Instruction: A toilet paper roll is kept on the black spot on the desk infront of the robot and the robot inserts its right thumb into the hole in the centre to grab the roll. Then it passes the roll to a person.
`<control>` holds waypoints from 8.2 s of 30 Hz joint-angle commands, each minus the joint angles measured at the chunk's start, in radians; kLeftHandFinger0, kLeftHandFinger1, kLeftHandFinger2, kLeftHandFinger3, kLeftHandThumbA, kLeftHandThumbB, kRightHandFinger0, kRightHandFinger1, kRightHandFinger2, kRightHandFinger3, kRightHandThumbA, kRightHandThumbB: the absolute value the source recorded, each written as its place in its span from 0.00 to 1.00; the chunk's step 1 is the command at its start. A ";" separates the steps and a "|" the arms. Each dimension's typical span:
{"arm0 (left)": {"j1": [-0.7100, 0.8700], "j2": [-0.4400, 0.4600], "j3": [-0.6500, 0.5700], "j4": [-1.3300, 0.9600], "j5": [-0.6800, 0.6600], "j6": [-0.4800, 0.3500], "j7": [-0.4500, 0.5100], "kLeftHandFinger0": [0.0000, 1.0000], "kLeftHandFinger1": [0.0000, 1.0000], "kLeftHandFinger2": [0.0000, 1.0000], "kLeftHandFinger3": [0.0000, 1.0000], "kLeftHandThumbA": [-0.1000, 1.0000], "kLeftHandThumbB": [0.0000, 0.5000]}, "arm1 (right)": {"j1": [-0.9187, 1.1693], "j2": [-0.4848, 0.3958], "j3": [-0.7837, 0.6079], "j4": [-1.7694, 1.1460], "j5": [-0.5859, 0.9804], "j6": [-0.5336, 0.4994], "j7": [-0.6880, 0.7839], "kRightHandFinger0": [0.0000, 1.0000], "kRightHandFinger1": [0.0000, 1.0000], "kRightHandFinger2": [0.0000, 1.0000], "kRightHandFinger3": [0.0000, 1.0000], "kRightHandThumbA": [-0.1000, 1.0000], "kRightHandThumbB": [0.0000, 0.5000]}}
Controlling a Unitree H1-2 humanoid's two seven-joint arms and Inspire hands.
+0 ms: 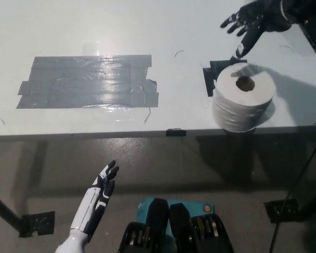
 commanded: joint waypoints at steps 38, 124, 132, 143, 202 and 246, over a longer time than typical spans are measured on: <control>-0.043 0.013 0.006 -0.032 0.003 -0.007 -0.026 1.00 1.00 1.00 1.00 1.00 0.30 | 0.007 0.011 -0.036 0.087 -0.162 -0.108 -0.030 1.00 1.00 1.00 1.00 0.98 0.92; -0.223 0.008 0.012 0.036 -0.004 0.005 -0.036 1.00 1.00 1.00 1.00 1.00 0.34 | 0.515 0.178 -1.138 -0.147 0.491 -0.021 -0.326 0.00 0.37 0.78 0.95 0.00 0.31; -0.228 0.004 0.011 0.030 -0.001 0.007 -0.035 1.00 1.00 1.00 1.00 1.00 0.30 | 0.569 0.261 -1.121 -0.526 0.613 0.169 -0.328 0.00 0.45 0.87 1.00 0.00 0.25; -0.201 0.007 0.005 0.024 0.003 0.002 -0.042 1.00 1.00 1.00 1.00 1.00 0.32 | 0.632 0.287 -0.957 -0.869 0.718 0.171 -0.480 0.00 0.48 0.89 1.00 0.00 0.22; -0.233 0.029 -0.006 -0.003 0.009 0.032 -0.061 1.00 1.00 1.00 1.00 1.00 0.30 | 0.291 0.167 -0.366 -0.195 0.169 -0.102 -0.542 1.00 1.00 1.00 1.00 0.52 0.83; -0.047 0.011 -0.025 -0.011 0.008 0.006 -0.054 1.00 1.00 1.00 1.00 1.00 0.24 | 1.297 0.162 -0.543 -1.427 0.234 -0.199 -0.549 1.00 1.00 1.00 1.00 0.97 0.79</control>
